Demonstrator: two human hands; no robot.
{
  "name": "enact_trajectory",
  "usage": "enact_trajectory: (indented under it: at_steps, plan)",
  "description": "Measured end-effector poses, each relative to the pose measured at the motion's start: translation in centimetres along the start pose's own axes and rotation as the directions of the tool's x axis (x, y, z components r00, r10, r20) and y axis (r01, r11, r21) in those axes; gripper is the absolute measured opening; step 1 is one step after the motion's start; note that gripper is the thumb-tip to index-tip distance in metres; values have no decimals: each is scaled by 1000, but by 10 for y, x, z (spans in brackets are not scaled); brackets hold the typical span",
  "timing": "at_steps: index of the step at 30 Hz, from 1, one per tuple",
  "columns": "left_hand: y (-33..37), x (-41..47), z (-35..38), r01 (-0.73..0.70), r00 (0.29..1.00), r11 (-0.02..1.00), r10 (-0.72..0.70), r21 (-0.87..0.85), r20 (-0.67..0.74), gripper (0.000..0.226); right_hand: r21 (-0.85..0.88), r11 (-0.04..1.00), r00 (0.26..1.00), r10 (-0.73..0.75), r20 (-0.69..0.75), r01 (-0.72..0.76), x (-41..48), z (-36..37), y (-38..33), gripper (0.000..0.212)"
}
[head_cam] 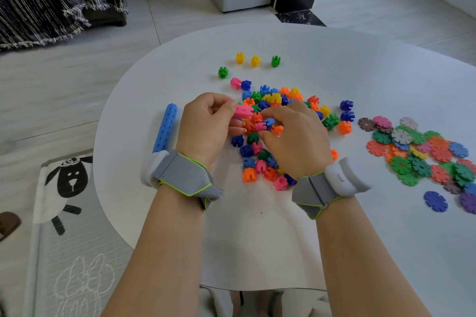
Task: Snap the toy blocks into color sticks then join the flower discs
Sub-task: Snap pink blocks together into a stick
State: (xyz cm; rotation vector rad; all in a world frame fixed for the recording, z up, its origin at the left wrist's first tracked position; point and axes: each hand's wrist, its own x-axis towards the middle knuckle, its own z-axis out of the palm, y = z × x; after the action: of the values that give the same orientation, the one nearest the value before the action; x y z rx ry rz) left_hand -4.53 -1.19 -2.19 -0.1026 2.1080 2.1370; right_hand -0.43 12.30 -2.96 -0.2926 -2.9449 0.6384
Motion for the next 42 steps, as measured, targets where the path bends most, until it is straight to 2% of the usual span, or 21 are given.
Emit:
enact_trajectory:
  at_steps: [3, 6, 12, 14, 17, 20, 22, 35, 42]
  plan:
    - [0, -1, 0, 2, 1000, 1000, -2, 16, 8, 14, -70, 997, 1000, 18, 20, -16, 4, 2, -3, 41]
    - [1, -1, 0, 3, 1000, 1000, -3, 29, 14, 13, -70, 997, 999, 31, -22, -33, 6, 3, -1, 33]
    - [1, -3, 1, 5, 1000, 999, -7, 52, 24, 18, -128, 992, 1000, -5, -15, 3, 6, 5, 1, 29]
    - [2, -3, 1, 3, 1000, 998, -4, 57, 31, 17, -67, 997, 997, -51, -52, 47, 6, 4, 3, 25]
    - [2, -4, 1, 5, 999, 999, -7, 53, 46, 16, 142, 988, 992, -43, -122, 60, 5, -5, 4, 17]
    - [2, -5, 1, 7, 998, 998, -10, 56, 67, 15, 424, 904, 995, -18, -96, 57, 1, -12, 3, 14]
    - [2, -5, 2, 4, 997, 998, -9, 63, 77, 16, 509, 859, 997, -22, -70, 55, 0, -12, 3, 18]
    - [2, -4, 1, 34, 994, 995, -43, 89, 97, 16, 596, 800, 997, -42, -62, 71, -1, -15, 7, 23]
    - [3, -5, 2, 15, 995, 999, -19, 46, 101, 13, 563, 824, 998, -39, -58, 65, -4, -16, 7, 24]
